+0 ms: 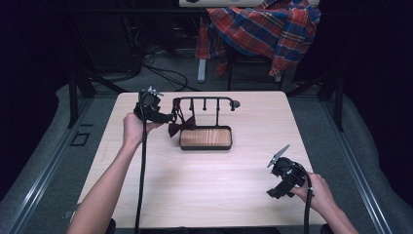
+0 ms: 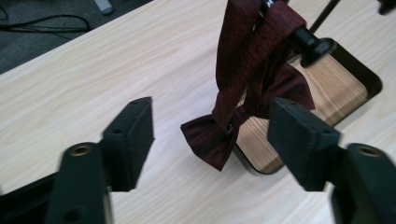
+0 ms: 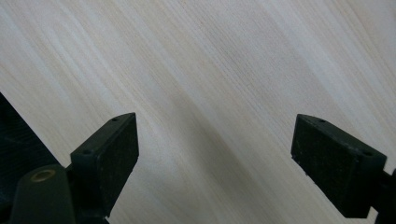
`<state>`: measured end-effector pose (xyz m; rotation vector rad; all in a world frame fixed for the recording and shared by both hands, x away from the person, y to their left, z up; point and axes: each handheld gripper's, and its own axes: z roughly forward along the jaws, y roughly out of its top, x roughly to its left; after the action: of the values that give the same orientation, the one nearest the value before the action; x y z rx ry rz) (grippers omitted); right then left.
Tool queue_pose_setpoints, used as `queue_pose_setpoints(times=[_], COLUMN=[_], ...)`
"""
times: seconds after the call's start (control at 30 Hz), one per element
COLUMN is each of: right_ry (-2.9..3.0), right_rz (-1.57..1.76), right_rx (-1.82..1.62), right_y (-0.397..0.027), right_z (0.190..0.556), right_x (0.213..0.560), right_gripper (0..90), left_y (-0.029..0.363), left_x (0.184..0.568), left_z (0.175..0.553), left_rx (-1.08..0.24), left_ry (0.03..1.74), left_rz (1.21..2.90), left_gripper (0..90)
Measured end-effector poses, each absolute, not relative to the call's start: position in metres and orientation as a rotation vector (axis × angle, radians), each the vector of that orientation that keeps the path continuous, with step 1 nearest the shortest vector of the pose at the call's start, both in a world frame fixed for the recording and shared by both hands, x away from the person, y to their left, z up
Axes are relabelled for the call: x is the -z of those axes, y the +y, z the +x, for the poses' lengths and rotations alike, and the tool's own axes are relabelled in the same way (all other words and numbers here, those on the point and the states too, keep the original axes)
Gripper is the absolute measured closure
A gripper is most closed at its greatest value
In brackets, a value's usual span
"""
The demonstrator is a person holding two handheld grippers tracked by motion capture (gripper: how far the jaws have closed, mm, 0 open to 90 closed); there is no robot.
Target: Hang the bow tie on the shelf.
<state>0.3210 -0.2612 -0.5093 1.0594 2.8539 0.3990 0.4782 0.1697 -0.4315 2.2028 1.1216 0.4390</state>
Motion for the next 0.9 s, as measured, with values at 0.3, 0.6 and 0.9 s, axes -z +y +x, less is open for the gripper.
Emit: queue_pose_setpoints(times=[0.3, 0.6, 0.9], right_ry=[2.85, 2.853, 2.849], right_rz=[1.053, 1.04, 1.057], right_rx=[-0.387, -0.367, -0.374], right_y=[-0.261, -0.261, -0.262], right_z=[0.321, 0.321, 0.321], right_x=[0.509, 0.508, 0.509], right_gripper=[14.7, 14.6, 14.6], left_y=[0.18, 0.187, 0.181], left_x=[0.423, 0.418, 0.43], left_z=[0.451, 0.417, 0.387], left_rx=[-0.42, -0.426, -0.479], left_ry=[1.064, 1.003, 0.965], left_rz=[2.182, 2.187, 2.326], left_gripper=[15.7, 13.7, 3.1])
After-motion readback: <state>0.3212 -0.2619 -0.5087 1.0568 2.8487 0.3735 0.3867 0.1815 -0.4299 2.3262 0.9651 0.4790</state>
